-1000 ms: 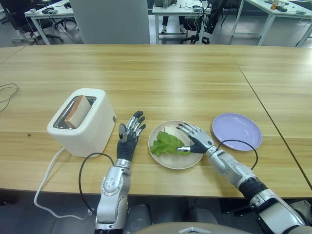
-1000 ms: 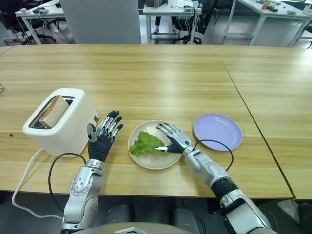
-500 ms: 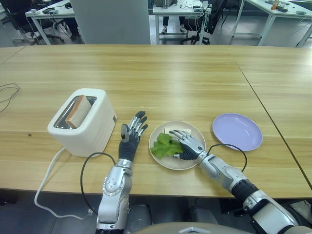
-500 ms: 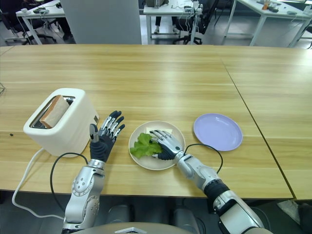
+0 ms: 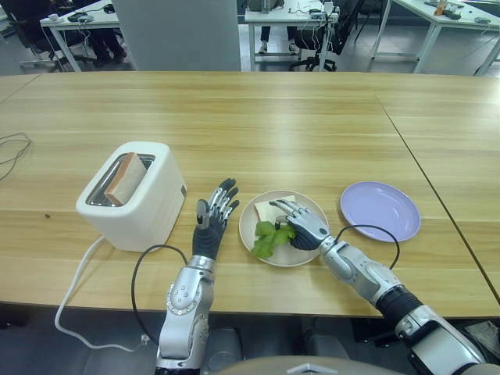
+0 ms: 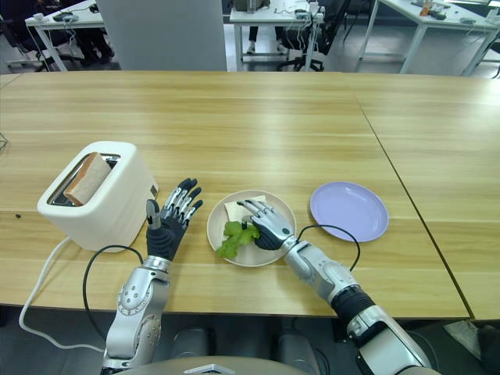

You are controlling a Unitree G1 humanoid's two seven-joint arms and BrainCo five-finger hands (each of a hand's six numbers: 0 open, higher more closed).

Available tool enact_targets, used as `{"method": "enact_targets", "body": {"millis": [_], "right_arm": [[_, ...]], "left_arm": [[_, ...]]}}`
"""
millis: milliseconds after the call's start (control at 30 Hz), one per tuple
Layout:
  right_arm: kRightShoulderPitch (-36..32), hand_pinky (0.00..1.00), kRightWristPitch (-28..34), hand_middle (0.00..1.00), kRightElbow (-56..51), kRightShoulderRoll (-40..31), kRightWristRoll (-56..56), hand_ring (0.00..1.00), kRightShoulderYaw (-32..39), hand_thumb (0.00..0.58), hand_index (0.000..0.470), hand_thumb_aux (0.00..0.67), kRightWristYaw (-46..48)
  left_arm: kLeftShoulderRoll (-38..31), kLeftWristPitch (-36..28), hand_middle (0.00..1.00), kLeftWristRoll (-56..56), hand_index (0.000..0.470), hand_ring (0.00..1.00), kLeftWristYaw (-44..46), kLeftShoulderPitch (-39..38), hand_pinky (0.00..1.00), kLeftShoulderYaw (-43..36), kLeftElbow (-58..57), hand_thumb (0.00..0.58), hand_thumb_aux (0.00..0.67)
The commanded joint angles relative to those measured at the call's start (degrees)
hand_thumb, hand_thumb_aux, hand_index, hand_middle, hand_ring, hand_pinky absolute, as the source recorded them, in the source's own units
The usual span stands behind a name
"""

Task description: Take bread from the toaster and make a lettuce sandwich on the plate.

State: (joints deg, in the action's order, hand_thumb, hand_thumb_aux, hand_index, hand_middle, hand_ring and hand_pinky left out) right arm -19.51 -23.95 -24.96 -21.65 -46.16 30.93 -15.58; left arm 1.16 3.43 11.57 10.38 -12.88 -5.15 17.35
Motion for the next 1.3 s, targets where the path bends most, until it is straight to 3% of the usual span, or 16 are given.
{"method": "enact_targets", "body": {"millis": [33,267,700,1200,1233,1267,1300], "right_arm": [[0.16,0.0,0.3,0.0,3.34,-1.01,1.94,0.0,-2.23,0.58,0.46,0.67,2.74],[-3.46,0.0,0.09,0.0,3.05,-1.5,3.18,0.0,-4.67,0.58,0.46,0.67,4.74],[-18.38,0.0,-1.57,0.0,-21.62,4.57,-1.71,0.0,-0.62,0.58,0.46,0.67,-6.14],[-18.21,0.0,-4.56,0.0,-34.51,6.92,-1.86,0.0,2.97,0.58,0.46,0.67,-10.6],[-17.75,0.0,-4.65,0.0,-34.38,6.58,-1.75,0.0,3.18,0.445,0.238,0.347,-10.03],[-17.23,0.0,-4.75,0.0,-34.08,6.19,-1.61,0.0,3.33,0.445,0.238,0.347,-9.35],[-16.68,0.0,-4.89,0.0,-33.51,5.71,-1.47,0.0,3.45,0.0,0.0,0.0,-8.66]], "left_arm": [[-0.22,-0.1,0.0,-0.54,0.0,0.0,-0.23,-0.36,0.0,-0.21,-0.24,0.0,0.0],[-0.1,0.05,0.0,-0.76,0.0,0.0,-0.2,-0.08,0.0,-0.6,-0.69,0.0,0.0],[-0.16,0.43,0.0,-1.2,0.0,0.0,-0.18,0.28,0.0,-0.86,-1.5,0.0,0.0],[-0.15,0.46,0.0,-1.68,0.0,0.0,-0.5,-0.16,0.0,-1.62,-1.63,0.0,0.0],[-0.21,0.39,0.0,-1.72,0.0,0.0,-0.53,-0.21,0.0,-1.65,-1.66,0.0,0.0],[-0.25,0.36,0.0,-1.75,0.0,0.0,-0.54,-0.27,0.0,-1.66,-1.68,0.0,0.0],[-0.27,0.34,0.0,-1.78,0.0,0.0,-0.54,-0.32,0.0,-1.66,-1.69,0.0,0.0]]}}
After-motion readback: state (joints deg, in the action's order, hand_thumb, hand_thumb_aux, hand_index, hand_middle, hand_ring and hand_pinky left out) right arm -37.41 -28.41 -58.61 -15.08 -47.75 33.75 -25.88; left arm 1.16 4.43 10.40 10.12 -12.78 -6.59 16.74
